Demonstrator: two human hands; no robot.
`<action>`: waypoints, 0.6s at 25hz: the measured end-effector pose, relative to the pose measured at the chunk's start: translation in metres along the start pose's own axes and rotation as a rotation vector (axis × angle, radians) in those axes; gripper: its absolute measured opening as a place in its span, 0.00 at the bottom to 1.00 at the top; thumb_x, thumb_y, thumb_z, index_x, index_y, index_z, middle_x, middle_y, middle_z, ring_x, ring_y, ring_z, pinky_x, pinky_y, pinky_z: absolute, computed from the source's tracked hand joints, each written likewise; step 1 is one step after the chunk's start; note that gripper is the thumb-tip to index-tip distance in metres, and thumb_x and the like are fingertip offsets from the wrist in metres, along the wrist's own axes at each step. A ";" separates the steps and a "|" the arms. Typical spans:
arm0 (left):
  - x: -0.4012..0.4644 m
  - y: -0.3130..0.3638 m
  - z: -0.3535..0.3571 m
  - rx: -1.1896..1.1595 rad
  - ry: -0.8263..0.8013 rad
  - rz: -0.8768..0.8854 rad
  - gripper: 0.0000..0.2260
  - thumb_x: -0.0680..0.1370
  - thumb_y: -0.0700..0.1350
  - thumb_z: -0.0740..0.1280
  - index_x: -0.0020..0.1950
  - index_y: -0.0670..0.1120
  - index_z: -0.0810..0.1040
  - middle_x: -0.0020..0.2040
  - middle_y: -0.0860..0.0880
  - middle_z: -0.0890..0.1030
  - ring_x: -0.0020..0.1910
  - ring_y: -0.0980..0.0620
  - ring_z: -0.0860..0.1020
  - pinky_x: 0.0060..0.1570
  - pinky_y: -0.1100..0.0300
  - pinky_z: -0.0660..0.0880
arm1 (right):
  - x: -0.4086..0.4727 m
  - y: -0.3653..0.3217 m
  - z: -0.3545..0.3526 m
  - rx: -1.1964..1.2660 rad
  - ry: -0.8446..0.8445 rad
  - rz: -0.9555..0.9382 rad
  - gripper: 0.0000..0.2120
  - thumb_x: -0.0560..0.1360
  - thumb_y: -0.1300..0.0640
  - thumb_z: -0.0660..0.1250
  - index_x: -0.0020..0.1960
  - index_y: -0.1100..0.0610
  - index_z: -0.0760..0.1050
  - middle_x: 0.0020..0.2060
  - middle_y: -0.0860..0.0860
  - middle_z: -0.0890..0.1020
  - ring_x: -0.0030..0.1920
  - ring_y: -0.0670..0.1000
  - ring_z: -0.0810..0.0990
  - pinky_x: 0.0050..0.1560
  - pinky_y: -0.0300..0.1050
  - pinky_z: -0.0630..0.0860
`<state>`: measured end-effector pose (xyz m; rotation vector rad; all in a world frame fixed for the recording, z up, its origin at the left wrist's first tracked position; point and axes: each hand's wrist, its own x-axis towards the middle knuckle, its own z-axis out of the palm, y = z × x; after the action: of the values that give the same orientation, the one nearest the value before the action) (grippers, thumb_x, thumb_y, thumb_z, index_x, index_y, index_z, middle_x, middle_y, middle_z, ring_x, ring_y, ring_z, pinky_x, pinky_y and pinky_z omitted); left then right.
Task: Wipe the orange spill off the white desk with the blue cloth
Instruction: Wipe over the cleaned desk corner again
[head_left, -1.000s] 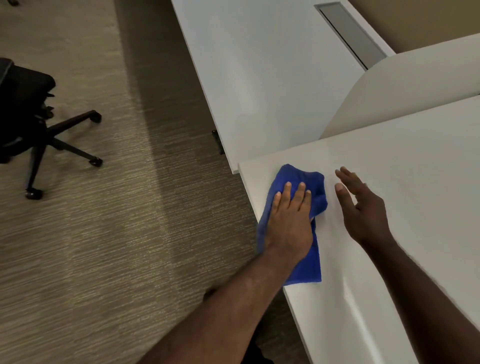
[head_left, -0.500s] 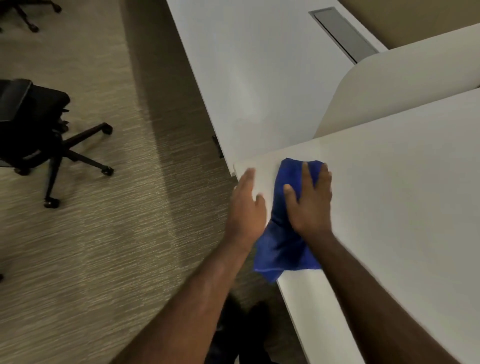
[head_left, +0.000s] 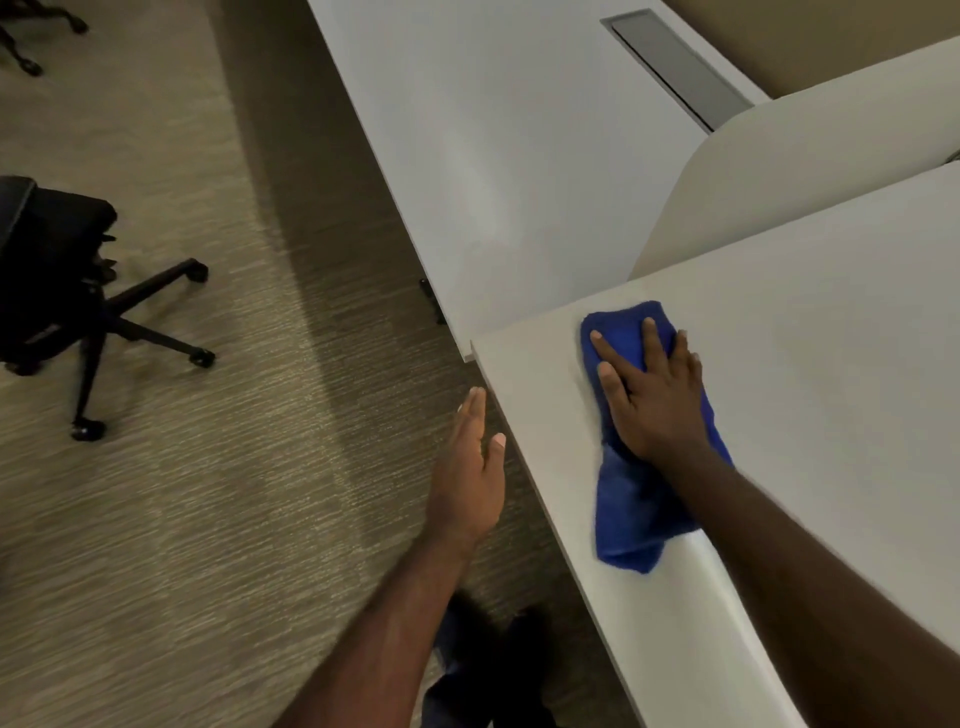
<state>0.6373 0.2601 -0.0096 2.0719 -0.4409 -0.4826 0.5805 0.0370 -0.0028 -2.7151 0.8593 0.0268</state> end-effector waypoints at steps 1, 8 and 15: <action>0.001 -0.001 0.000 0.002 0.004 -0.018 0.25 0.83 0.42 0.58 0.78 0.45 0.55 0.79 0.49 0.57 0.78 0.53 0.55 0.76 0.53 0.56 | 0.010 -0.012 0.001 -0.002 -0.016 -0.030 0.24 0.79 0.38 0.42 0.75 0.35 0.51 0.79 0.53 0.49 0.77 0.63 0.43 0.75 0.61 0.42; 0.006 0.001 0.001 0.004 -0.036 0.006 0.24 0.83 0.41 0.57 0.78 0.44 0.55 0.79 0.48 0.58 0.78 0.53 0.55 0.76 0.55 0.54 | 0.006 -0.004 0.002 -0.013 -0.039 -0.269 0.30 0.78 0.37 0.44 0.78 0.44 0.47 0.78 0.47 0.50 0.78 0.54 0.45 0.76 0.55 0.48; -0.003 -0.005 0.005 0.005 -0.069 -0.032 0.26 0.83 0.44 0.57 0.79 0.45 0.51 0.80 0.50 0.54 0.78 0.56 0.52 0.75 0.59 0.52 | 0.057 -0.054 0.007 -0.029 -0.023 -0.182 0.26 0.80 0.42 0.51 0.77 0.46 0.54 0.77 0.56 0.56 0.77 0.60 0.49 0.76 0.57 0.47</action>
<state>0.6327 0.2603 -0.0162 2.0743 -0.4511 -0.5740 0.6578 0.0491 -0.0009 -2.8027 0.6075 0.0330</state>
